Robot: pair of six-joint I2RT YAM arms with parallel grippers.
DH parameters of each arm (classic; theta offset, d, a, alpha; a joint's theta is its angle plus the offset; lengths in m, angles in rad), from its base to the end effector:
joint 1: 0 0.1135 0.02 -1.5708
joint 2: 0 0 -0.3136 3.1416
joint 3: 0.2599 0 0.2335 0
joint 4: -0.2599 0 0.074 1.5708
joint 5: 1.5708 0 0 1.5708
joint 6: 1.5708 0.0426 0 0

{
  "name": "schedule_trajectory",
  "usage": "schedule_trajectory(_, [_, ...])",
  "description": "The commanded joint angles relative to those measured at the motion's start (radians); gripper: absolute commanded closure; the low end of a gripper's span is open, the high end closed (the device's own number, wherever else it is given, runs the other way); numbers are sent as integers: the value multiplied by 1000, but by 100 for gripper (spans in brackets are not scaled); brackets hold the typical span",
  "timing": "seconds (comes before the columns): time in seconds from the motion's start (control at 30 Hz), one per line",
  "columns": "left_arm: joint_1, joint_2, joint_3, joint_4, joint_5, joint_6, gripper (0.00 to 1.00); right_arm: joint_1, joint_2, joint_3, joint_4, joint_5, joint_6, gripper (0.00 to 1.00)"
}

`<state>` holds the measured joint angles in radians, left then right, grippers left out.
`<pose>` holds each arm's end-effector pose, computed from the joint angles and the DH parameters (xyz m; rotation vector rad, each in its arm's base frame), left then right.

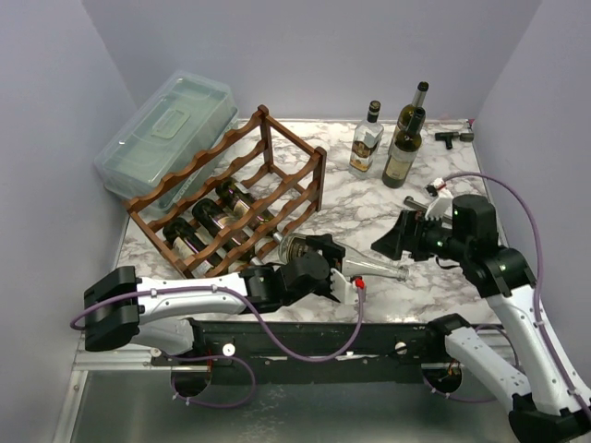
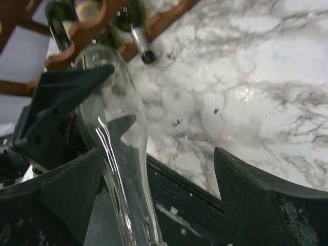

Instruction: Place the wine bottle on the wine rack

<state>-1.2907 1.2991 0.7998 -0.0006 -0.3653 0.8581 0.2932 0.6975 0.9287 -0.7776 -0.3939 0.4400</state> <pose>0.0872 -0.2481 0.3057 1.6746 1.1593 0.1075 0.0741 0.0395 0.3662 -0.0838 2.1871 0.8435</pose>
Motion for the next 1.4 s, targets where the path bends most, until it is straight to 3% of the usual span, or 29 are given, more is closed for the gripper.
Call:
schedule_trajectory(0.0, [-11,-56,-6,63,-3,19,100,0,45,24,-109,-250,-110,10])
schedule_trajectory(0.1, [-17,-59,-6,59,-10,19,100,22,83,20,-96,-346,-110,12])
schedule_trajectory(0.33, [-36,-76,-19,43,-16,19,100,189,135,-32,-95,-253,-103,16])
schedule_trajectory(0.53, [-43,-94,-21,26,-12,24,100,252,205,-36,-90,-225,-97,30])
schedule_trajectory(0.87, [-57,-141,-41,2,-7,35,100,370,276,-45,-73,-226,-95,34])
schedule_trajectory(1.07, [-64,-140,-45,2,-7,41,100,374,273,-49,-64,-244,-102,60])
schedule_trajectory(1.17, [-64,-141,-46,2,-9,38,100,374,261,-50,-61,-238,-106,99])
schedule_trajectory(1.2, [-64,-139,-43,2,-9,29,98,373,259,-46,-68,-210,-96,99])
schedule_trajectory(1.3, [-64,-142,-31,3,-14,-31,52,374,251,-27,-94,-130,-68,99])
schedule_trajectory(1.37, [-64,-147,-27,2,-1,-58,38,374,236,-10,-102,-111,-57,99])
